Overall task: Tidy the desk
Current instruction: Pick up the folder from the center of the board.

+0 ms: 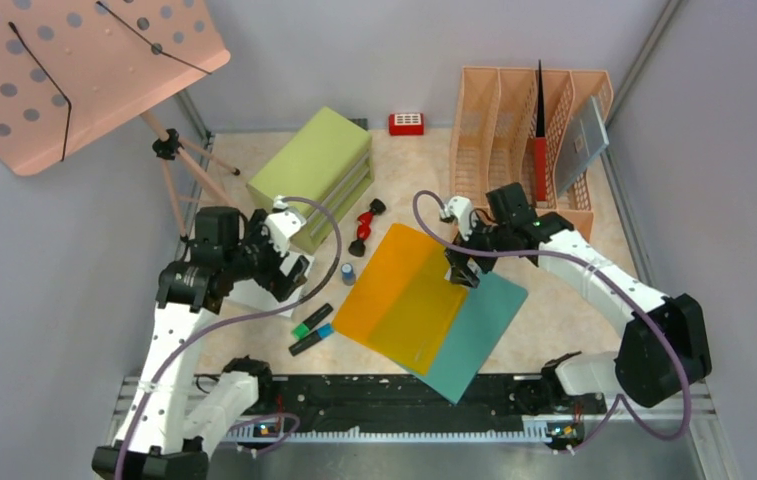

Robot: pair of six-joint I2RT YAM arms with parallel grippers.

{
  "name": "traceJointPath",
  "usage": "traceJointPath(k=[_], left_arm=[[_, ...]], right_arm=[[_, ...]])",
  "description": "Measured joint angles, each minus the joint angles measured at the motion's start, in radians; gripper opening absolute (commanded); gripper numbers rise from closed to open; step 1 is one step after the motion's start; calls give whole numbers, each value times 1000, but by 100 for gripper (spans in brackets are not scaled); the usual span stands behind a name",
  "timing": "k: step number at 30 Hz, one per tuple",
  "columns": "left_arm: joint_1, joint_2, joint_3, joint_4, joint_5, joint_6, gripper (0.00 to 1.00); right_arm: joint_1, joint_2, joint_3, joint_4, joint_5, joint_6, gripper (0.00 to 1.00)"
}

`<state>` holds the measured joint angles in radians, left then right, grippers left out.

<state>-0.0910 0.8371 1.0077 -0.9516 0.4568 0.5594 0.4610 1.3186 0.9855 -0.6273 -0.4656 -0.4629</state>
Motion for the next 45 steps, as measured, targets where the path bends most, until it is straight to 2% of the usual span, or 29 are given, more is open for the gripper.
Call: traceJointPath(k=[4,8,13,18,30,45], left_arm=[[-150,35,33,5,-35,13,99],[-385,58,26,32,-149,13,99],[-644,80,-48,118,-294,14,98],[-816,173,-129,229,-395,23,98],[-1085,298,-353,510,-539,74,98],[-1182,417,-458,766,-654,155,98]], right_arm=[[-71,13,-24,-13,-7,13,83],[-119,49,-24,-8,-1,37,83],[-186,89,-25,-4,-5,64,83],[-262,127,-27,2,-14,83,83],[-275,236,-38,59,-15,87,82],[-275,323,-38,158,-63,17,80]])
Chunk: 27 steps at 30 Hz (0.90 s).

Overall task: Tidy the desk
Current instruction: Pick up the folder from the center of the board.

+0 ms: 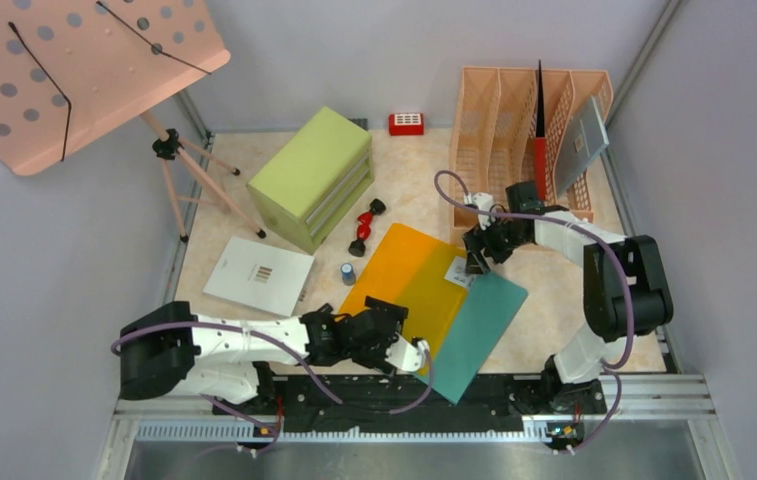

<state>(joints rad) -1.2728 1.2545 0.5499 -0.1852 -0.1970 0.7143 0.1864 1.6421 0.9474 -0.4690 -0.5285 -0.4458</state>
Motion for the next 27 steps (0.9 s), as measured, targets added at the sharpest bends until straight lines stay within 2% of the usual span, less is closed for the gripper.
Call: traceJointPath(k=[11,20,27], left_arm=[[-17,12,-2,45,-61,10,98],[-17,-36,2,-23,-119,3,98],[-17,-136,30,-130,-78,-26,98]], right_arm=[[-13,31,-4,16,-96,-78,77],[-13,39,-4,-30,-165,-113,75],[-12,35,-4,-30,-158,-108,75]])
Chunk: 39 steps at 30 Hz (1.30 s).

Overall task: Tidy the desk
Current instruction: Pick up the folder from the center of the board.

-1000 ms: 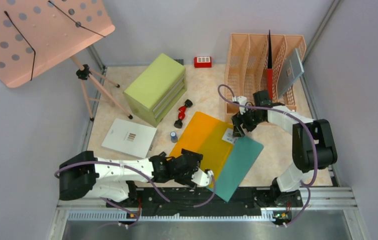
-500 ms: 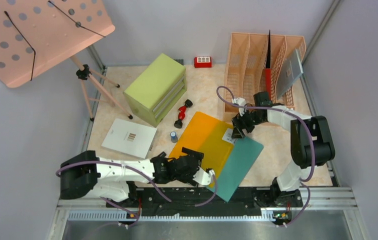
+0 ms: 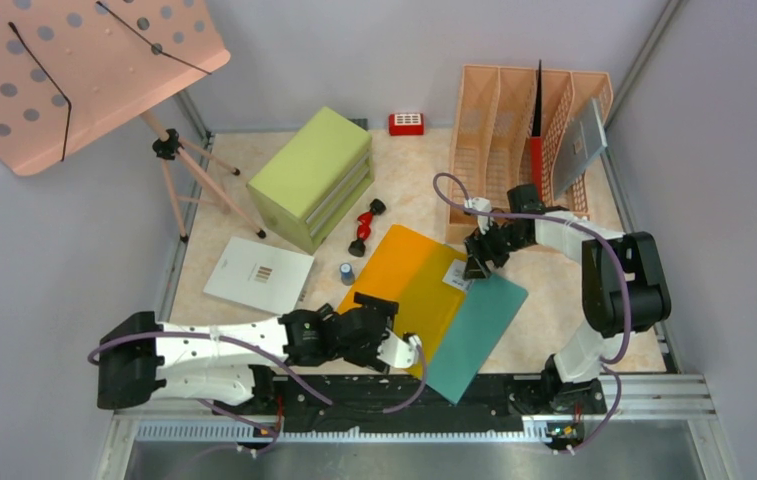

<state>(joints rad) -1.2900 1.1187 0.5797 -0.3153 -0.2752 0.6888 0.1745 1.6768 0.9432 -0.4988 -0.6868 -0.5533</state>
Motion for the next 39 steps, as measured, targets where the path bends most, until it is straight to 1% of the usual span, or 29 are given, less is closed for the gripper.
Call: traceJointPath(k=[4,9,12,21,29,34,36,38,39], left_arm=[[-1,-21,22,-61,70,-33,98],[-26,-16,27,-79,137,-54,98],[-35,9,26,-65,156,-53,98],[-39,98,-29,43,148,-12,98],[-40,142,-37,136,123,-7,98],[-44,144,-39,151,117,-11,98],[-45,149,-39,162,117,-14,98],[-45,150,-39,166,117,-17,98],[-45,151,-39,166,117,-18,98]], right_arm=[[0,-1,0,1,6,10,75],[0,-1,0,2,12,26,74],[0,-1,0,3,13,33,74],[0,-1,0,5,9,49,73],[-2,-11,14,3,-19,56,64],[-3,-68,47,-37,-39,42,62],[-3,-98,56,-54,-45,32,58],[-3,-134,62,-72,-48,21,52],[-3,-148,64,-83,-48,13,47]])
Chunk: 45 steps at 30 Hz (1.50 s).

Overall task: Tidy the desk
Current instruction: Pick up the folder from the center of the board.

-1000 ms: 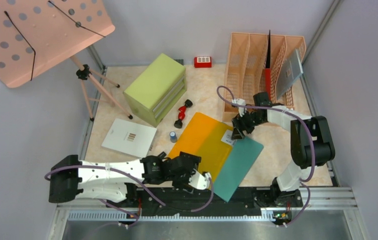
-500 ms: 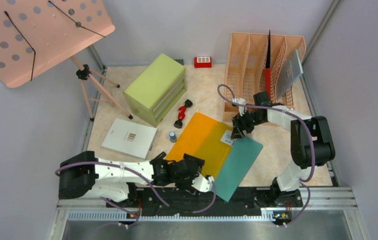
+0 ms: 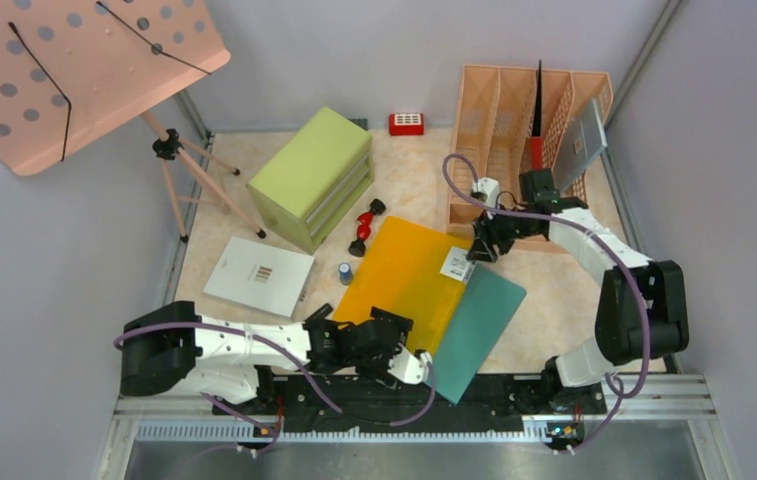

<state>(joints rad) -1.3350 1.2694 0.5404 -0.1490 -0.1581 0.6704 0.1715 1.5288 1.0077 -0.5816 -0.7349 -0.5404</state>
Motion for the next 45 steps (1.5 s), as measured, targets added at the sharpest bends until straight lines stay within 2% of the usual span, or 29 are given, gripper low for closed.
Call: traceJointPath(k=[4,10,13,26,39,45], left_arm=[[-1,5,0,9,-5,-7,98],[-6,10,0,16,-14,-13,98],[-7,12,0,18,-16,-13,98],[-9,27,0,58,-29,-14,98],[-8,26,0,69,-55,-43,99],[-7,-3,-11,51,-79,-43,99]], right_arm=[[-6,-50,12,-24,0,-20,33],[-14,-106,39,-79,6,-49,19],[-17,-116,56,-109,10,-75,0],[-25,-135,141,-253,54,-146,0],[-63,-135,137,-294,86,-138,0],[-105,-134,79,-289,86,-137,0]])
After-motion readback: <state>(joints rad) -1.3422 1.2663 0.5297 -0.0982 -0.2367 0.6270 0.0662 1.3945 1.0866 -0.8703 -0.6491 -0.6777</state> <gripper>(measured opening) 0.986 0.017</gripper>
